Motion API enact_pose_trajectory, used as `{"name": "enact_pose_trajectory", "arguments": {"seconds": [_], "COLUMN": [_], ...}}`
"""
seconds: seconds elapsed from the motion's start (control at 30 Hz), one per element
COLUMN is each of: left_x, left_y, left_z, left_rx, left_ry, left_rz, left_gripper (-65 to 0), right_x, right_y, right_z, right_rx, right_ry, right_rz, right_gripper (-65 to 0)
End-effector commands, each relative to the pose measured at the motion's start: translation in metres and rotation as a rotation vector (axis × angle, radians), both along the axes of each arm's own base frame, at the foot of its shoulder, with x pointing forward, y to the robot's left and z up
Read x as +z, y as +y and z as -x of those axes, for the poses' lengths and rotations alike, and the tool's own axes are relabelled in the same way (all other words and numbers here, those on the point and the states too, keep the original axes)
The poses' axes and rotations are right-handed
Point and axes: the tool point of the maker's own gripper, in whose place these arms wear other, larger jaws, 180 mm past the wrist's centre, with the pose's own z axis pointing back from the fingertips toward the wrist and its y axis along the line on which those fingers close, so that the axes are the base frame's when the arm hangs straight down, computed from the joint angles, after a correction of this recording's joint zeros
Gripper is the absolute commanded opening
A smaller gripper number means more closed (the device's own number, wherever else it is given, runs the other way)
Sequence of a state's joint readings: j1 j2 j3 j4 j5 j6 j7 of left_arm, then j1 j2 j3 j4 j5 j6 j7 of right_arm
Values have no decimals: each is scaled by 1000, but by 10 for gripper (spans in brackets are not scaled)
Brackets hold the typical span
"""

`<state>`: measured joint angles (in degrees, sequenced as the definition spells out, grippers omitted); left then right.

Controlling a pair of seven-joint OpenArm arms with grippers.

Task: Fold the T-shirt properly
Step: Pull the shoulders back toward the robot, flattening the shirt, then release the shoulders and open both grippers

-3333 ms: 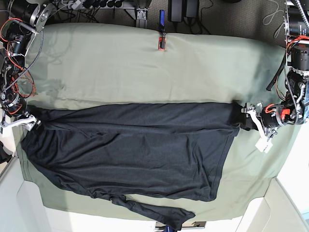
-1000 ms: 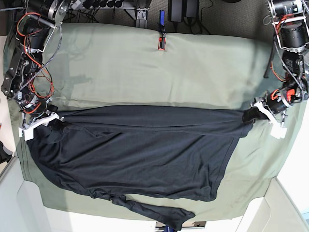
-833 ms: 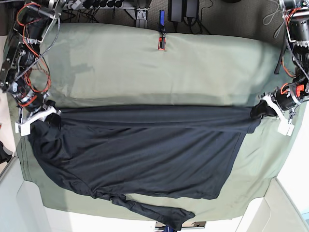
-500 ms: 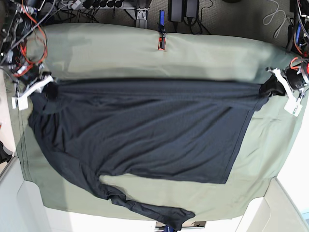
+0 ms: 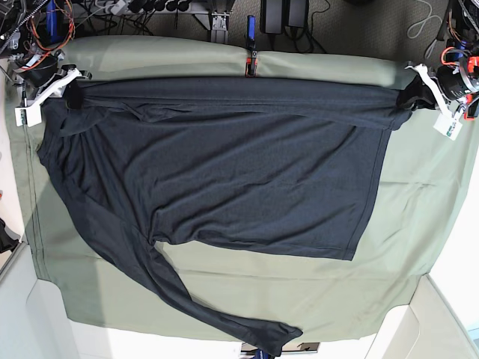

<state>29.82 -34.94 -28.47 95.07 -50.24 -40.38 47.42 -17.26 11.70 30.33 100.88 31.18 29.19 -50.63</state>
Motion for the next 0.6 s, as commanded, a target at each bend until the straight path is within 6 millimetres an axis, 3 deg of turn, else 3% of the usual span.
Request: {"name": "enact_pose_trajectory", "arguments": {"seconds": [0.0,0.07,0.1,0.27,0.37,0.57], "left_x": [10,8,7,6,4,0], "left_y": [8,6,5,4,6,10], "left_z": [-8,-8,-8,-7,-6,-3], "left_rx": [4,9,11,14,10,4], "left_ry": [-42,-48,-49,-49,-40,-19], "left_rz": [-30,-31,-27,-22,-41,-75], "left_gripper": [-650,-641,-599,-387,-376,-376], "right_x": [10,9,9,9,7,15], "right_y": [-12,-11,-12,-12,-17,-48], "right_z": [-6,-6,-6,-6,-4,-6], "right_rx": [-13,-13,-14,-19,-20,-62], "right_ry": [-33,-32,-31,-30,-16,-8], "right_rz": [38,38,38,37,68,151], "right_gripper": [-650,-650,-650,-396,-329,-324]}}
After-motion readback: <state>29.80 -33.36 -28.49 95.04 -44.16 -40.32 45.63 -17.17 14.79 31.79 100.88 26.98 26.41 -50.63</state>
